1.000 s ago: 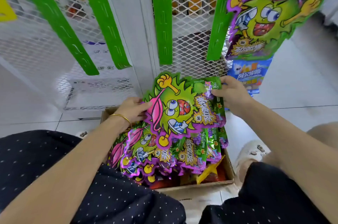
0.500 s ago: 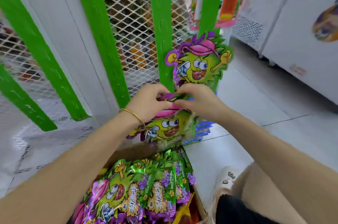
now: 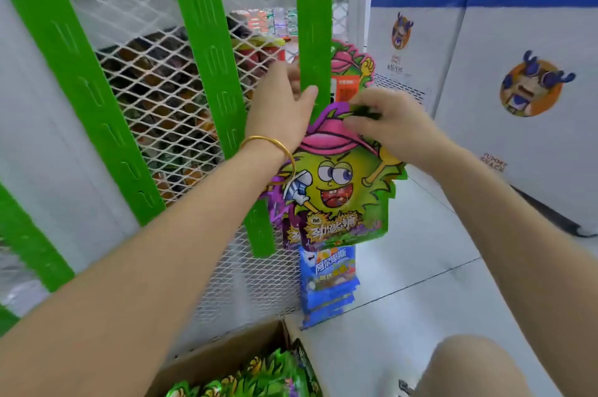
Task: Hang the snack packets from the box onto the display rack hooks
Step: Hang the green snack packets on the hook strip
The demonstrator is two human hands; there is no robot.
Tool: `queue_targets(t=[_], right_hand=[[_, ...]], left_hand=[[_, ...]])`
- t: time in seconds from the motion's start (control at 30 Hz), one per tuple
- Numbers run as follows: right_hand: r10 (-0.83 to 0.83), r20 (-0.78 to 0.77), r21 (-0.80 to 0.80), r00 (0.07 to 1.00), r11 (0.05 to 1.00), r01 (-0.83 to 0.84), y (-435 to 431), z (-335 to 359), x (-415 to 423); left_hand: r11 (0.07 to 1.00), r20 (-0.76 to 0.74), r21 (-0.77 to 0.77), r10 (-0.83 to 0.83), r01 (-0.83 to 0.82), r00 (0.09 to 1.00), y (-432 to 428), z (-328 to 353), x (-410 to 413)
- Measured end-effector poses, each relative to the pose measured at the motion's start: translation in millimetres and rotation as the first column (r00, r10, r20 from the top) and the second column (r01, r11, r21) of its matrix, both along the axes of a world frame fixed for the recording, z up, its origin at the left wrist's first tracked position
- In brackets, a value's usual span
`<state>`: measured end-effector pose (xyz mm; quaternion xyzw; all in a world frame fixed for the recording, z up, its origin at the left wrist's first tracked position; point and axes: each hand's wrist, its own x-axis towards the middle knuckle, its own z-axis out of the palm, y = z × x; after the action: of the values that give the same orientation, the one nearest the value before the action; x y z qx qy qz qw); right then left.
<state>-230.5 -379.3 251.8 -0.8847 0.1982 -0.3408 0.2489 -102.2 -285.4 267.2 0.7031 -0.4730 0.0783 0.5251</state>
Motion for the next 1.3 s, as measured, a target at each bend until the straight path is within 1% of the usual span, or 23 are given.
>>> queue_targets(t=[0.07,0.17,0.33,0.43,0.5,0.6,0.7,0.8,0.9,1.0,1.13,1.2,1.3], right_hand=[[-0.033,0.007,-0.07,0.999,0.997,0.033,-6.4,7.0,5.8],[-0.077,0.03,-0.071,0.997,0.994,0.079,-16.0,10.6,14.8],[-0.142,0.033,-0.074,0.989,0.987,0.144,-29.2,9.1,21.0],[-0.155,0.042,-0.083,0.987,0.984,0.158,-29.8,6.8,21.4],[-0.167,0.052,-0.108,0.985,0.979,0.171,-27.1,5.1,21.3],[-0.215,0.083,-0.166,0.973,0.96,0.226,-20.6,2.4,20.4],[-0.241,0.105,-0.222,0.965,0.94,0.259,-14.6,0.7,20.3],[-0.248,0.113,-0.256,0.962,0.928,0.269,-12.0,0.4,21.7],[-0.24,0.08,-0.291,0.968,0.923,0.253,-11.0,-4.9,22.5],[-0.249,0.044,-0.277,0.967,0.927,0.252,-10.2,-15.7,22.4],[-0.251,-0.009,-0.254,0.968,0.937,0.241,-11.7,-23.4,20.9],[-0.238,-0.009,-0.205,0.971,0.951,0.232,-12.1,-26.8,20.5],[-0.264,0.016,-0.099,0.964,0.959,0.264,-10.2,-29.0,20.1]], left_hand=[[0.999,-0.007,0.03,0.043,-0.043,0.999,-7.1,3.3,-0.7],[0.993,-0.026,0.1,0.061,-0.058,0.998,-16.0,8.3,-0.8],[0.975,-0.001,0.222,-0.026,0.026,1.0,-21.4,18.2,-1.2],[0.942,-0.021,0.33,-0.054,0.058,0.998,-18.8,25.2,-4.3],[0.924,-0.035,0.376,-0.059,0.068,0.998,-17.4,27.6,-4.6],[0.92,-0.052,0.382,-0.072,0.086,0.996,-18.3,26.9,0.5],[0.921,-0.057,0.384,-0.049,0.067,0.997,-20.1,22.2,4.8],[0.925,-0.105,0.371,-0.043,0.079,0.994,-21.9,18.6,7.2],[0.938,-0.141,0.337,-0.037,0.083,0.989,-20.8,17.4,8.4],[0.935,-0.144,0.348,-0.017,0.067,0.989,-18.0,15.5,8.5],[0.945,-0.224,0.297,-0.069,0.136,0.972,-14.7,12.0,8.8],[0.949,-0.194,0.279,-0.094,0.147,0.977,-13.1,8.2,10.7],[0.949,-0.047,0.297,-0.096,0.105,0.994,-6.9,-1.0,9.6]])
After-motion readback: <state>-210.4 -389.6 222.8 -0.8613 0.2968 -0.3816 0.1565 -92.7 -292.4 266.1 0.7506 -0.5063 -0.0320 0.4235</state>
